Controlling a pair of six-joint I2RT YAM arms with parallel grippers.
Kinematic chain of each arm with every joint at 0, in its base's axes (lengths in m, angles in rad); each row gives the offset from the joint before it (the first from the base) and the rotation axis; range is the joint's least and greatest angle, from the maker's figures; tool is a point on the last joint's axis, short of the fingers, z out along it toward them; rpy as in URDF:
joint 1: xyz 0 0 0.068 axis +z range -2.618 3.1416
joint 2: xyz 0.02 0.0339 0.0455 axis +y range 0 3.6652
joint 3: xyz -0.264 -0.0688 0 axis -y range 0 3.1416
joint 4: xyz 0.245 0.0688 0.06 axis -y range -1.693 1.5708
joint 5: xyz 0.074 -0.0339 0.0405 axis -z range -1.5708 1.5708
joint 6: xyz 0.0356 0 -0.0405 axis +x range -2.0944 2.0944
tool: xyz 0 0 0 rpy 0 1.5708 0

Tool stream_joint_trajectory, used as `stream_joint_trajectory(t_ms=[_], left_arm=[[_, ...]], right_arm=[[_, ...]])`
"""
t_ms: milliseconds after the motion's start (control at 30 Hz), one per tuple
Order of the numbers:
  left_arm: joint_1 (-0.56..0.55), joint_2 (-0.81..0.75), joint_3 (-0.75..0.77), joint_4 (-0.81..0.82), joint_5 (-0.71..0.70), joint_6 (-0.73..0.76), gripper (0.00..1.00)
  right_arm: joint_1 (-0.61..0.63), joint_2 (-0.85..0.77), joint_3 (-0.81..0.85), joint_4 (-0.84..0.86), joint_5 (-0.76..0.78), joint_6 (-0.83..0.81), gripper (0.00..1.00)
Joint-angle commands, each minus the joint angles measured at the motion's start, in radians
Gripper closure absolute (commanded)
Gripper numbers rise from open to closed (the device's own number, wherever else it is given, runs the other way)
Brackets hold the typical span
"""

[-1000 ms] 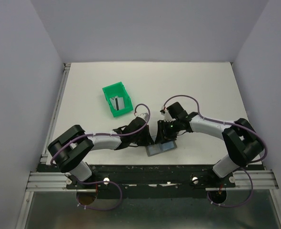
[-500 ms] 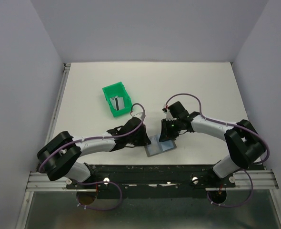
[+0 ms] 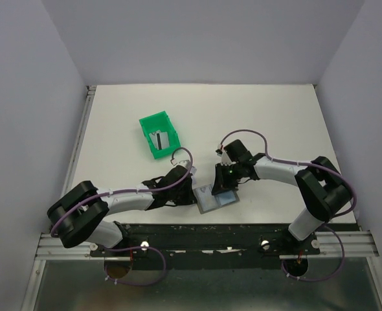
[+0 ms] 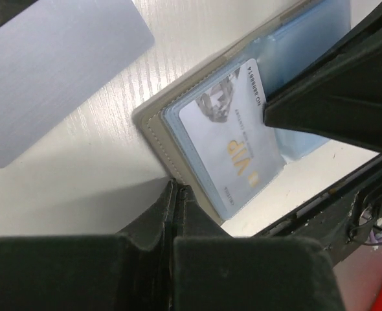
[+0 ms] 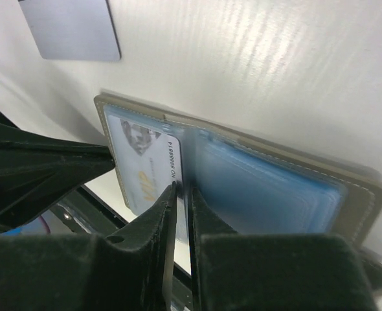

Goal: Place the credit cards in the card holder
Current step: Insert the credit card into the card holder, then close the card holder at the center of the board.

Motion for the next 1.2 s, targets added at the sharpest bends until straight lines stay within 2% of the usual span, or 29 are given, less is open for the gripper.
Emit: stream_joint_trajectory(t_ms=[0,400,500,567,667,867,933,1167], left_arm=[[-0.007,0.022,-0.015,-0.015,-0.029,-0.011,1.00],[-0.007,0.072,-0.020,0.028,-0.003,-0.018,1.00],[-0.007,0.067,-0.020,0.023,-0.006,-0.017,1.00],[-0.007,0.061,-0.025,0.021,-0.011,-0.018,1.00],[-0.007,0.056,-0.023,0.015,-0.013,-0.017,1.00],[-0.007,0.052,-0.014,0.012,-0.014,-0.011,1.00],[-0.007,0.052,-0.009,0.012,-0.011,-0.011,1.00],[-0.007,0.049,0.000,0.009,-0.013,-0.004,1.00]], right_arm=[[0.020,0.029,-0.022,0.045,-0.045,0.017,0.81],[0.039,0.045,-0.026,0.123,-0.138,0.063,0.82],[0.037,-0.004,-0.009,0.079,-0.106,0.050,0.80],[0.039,-0.061,0.015,0.017,-0.060,0.025,0.75],[0.037,-0.153,0.072,-0.108,0.047,-0.024,0.58],[0.037,-0.273,0.165,-0.340,0.301,-0.087,0.43],[0.037,-0.268,0.187,-0.424,0.386,-0.090,0.27],[0.039,-0.224,0.167,-0.481,0.560,-0.079,0.22]])
